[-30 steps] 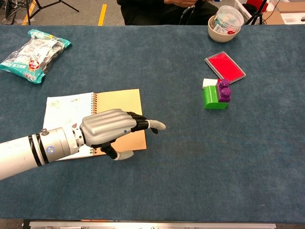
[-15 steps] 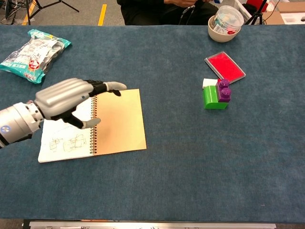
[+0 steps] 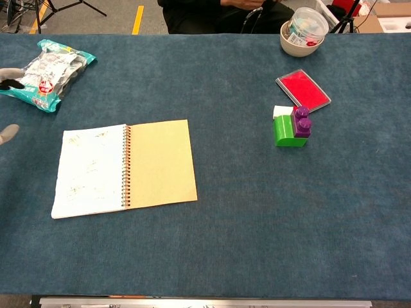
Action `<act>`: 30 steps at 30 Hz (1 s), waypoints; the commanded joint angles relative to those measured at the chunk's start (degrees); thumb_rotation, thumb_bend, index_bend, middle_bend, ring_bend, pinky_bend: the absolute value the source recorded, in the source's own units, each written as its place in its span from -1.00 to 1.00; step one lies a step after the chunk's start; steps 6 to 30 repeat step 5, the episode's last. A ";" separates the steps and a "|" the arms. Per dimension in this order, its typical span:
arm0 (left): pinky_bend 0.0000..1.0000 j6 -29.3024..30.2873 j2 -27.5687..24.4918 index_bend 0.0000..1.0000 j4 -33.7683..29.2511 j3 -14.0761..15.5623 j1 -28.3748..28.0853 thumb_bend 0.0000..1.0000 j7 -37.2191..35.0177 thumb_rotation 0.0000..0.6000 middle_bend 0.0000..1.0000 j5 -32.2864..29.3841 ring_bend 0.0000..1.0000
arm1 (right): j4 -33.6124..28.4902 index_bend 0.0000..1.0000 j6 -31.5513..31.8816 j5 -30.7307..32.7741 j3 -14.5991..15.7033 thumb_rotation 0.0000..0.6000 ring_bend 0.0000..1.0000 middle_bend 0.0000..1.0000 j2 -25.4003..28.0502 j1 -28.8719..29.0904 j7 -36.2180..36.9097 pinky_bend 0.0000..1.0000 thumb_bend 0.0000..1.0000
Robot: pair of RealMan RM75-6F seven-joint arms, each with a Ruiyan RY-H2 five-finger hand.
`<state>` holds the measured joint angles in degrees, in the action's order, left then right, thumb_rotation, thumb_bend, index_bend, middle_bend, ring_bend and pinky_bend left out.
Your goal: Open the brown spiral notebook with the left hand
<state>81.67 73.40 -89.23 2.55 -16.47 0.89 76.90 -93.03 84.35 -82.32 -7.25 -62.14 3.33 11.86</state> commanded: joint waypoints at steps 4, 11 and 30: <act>-0.60 5.88 -0.90 -0.82 0.91 -0.59 6.09 -0.31 -1.31 1.00 -0.61 -1.54 -0.65 | -0.70 -0.24 -0.02 -0.17 0.04 1.00 -0.45 -0.26 0.25 0.22 -0.74 -0.27 0.06; -0.61 6.87 -0.98 -0.81 0.81 -0.44 6.98 -0.31 -1.24 1.00 -0.61 -1.10 -0.65 | -0.84 -0.24 -0.02 -0.23 0.04 1.00 -0.45 -0.26 0.22 0.28 -0.84 -0.27 0.06; -0.61 6.87 -0.98 -0.81 0.81 -0.44 6.98 -0.31 -1.24 1.00 -0.61 -1.10 -0.65 | -0.84 -0.24 -0.02 -0.23 0.04 1.00 -0.45 -0.26 0.22 0.28 -0.84 -0.27 0.06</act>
